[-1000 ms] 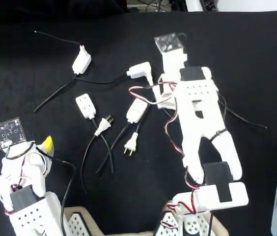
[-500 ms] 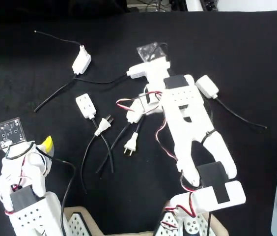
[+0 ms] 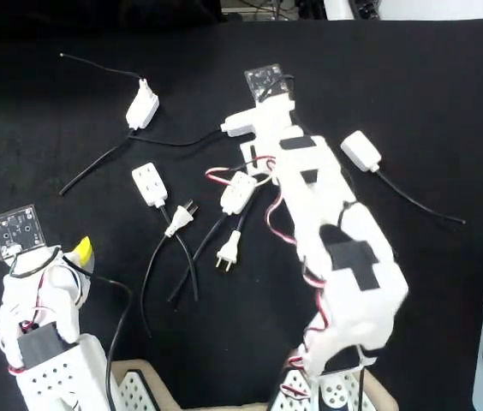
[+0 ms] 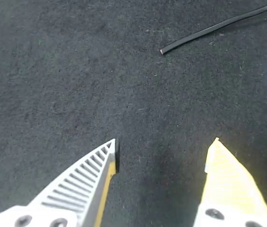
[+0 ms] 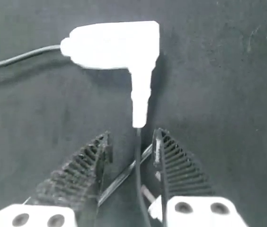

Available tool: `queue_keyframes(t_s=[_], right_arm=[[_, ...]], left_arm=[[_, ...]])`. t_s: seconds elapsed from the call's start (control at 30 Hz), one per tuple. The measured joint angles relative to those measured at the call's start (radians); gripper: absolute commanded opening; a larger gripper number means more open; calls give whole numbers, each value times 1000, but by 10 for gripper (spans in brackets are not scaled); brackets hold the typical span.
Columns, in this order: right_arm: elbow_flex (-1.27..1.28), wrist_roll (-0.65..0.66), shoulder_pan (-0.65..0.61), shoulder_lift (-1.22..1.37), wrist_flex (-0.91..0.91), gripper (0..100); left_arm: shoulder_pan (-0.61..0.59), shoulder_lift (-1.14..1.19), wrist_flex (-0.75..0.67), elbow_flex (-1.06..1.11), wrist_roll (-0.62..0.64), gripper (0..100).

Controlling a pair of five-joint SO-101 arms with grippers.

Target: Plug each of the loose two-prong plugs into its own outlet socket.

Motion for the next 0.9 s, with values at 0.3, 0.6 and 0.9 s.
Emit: queue_keyframes(t_s=[0.3,0.6,0.9], right_arm=[[-199,2,35,209,-2,21],[-295,3,29,227,-8,12],[-315,48,-18,239,-58,49]], left_arm=[[0,0,0,3,0,300],[0,0,0,3,0,300],[0,0,0,3,0,300]])
